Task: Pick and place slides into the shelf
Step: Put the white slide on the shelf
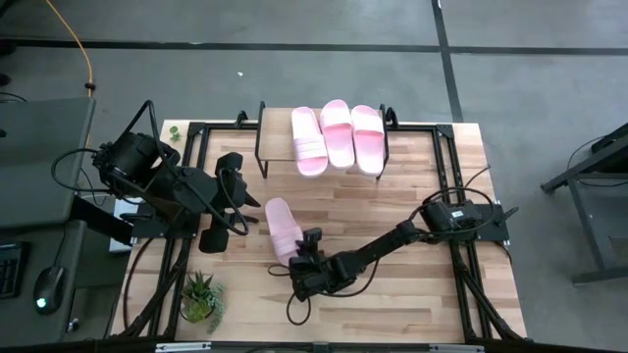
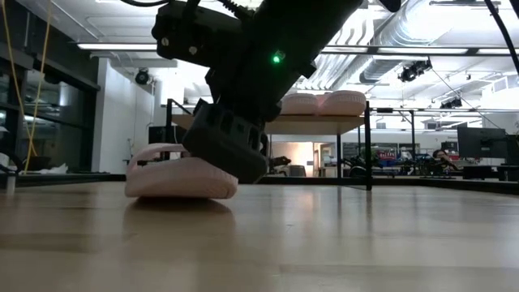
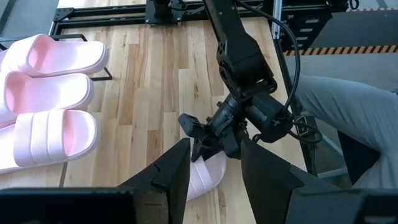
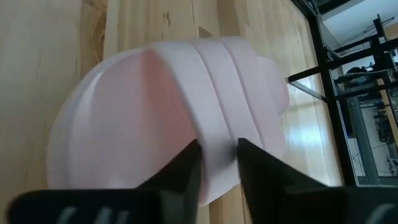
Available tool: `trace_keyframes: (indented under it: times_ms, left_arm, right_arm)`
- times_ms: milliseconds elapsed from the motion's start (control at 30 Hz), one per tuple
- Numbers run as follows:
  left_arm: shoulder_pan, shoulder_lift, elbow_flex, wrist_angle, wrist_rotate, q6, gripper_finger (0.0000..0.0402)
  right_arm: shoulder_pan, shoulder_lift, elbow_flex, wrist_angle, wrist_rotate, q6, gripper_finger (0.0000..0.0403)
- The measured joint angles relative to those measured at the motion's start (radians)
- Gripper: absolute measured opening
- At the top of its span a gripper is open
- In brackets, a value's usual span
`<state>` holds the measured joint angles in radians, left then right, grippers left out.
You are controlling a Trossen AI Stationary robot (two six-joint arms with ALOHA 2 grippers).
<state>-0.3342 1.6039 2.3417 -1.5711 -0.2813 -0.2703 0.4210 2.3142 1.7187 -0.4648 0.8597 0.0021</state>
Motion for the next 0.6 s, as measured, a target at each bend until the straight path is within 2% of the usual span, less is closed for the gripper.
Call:
trace_keyframes:
  times_ms: [133, 200, 600]
  left_arm:
    - [0.0, 0.0, 0.0, 0.0, 0.0, 0.0, 0.0127]
    - [0.0, 0.0, 0.0, 0.0, 0.0, 0.0, 0.0127]
    - [0.0, 0.0, 0.0, 0.0, 0.0, 0.0, 0.0127]
  right_arm:
    - [-0.001, -0.001, 0.0, 0.004, -0.028, -0.001, 0.0023]
    - [-0.001, -0.001, 0.0, 0.007, -0.045, -0.002, 0.0007]
    - [-0.001, -0.004, 0.0, 0.002, -0.022, -0.052, 0.0003]
